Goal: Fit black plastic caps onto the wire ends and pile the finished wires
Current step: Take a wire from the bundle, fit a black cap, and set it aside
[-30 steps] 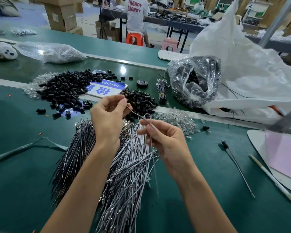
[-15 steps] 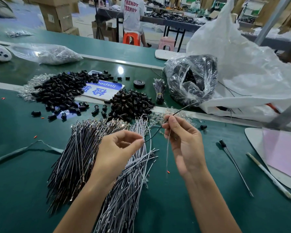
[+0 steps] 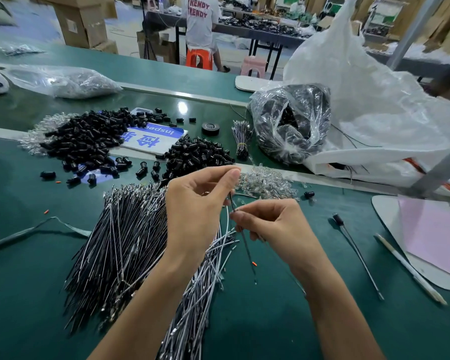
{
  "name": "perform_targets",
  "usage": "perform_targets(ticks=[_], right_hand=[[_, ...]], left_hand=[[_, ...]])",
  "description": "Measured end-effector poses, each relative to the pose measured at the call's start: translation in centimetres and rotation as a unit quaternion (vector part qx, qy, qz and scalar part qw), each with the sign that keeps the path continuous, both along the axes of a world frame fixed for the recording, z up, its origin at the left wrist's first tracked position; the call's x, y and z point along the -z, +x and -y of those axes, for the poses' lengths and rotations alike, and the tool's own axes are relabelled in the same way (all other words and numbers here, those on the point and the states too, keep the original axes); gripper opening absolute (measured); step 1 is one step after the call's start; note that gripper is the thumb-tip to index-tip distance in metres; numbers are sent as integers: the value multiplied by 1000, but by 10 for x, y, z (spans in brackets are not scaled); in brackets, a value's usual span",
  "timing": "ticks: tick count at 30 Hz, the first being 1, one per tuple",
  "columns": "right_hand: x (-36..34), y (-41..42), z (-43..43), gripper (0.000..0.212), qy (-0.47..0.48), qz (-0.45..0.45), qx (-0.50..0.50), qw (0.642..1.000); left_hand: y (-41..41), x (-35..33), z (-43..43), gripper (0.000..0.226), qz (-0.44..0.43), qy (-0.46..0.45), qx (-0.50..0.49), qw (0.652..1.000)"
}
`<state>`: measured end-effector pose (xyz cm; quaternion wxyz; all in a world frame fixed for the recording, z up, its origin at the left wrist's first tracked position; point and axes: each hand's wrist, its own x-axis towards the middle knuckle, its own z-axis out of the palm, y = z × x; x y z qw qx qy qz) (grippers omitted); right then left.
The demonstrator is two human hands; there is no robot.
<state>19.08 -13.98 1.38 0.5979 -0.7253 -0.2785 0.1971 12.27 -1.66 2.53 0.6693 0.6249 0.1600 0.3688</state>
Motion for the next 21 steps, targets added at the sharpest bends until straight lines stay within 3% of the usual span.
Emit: perform_targets(ticks=[4, 8, 14, 21], right_hand=[[3, 2, 1, 5, 59, 21, 73, 995], [5, -2, -7, 8, 104, 40, 76, 991], [9, -4, -10, 14, 82, 108, 115, 984], [12, -3, -9, 22, 67, 195, 118, 971]], left_hand=[[-1, 8, 4, 8, 16, -122, 11, 992], [-2, 15, 14, 12, 27, -195, 37, 980], [-4, 22, 18, 13, 63, -250, 66, 964], [-7, 25, 17, 19, 60, -242, 88, 965]])
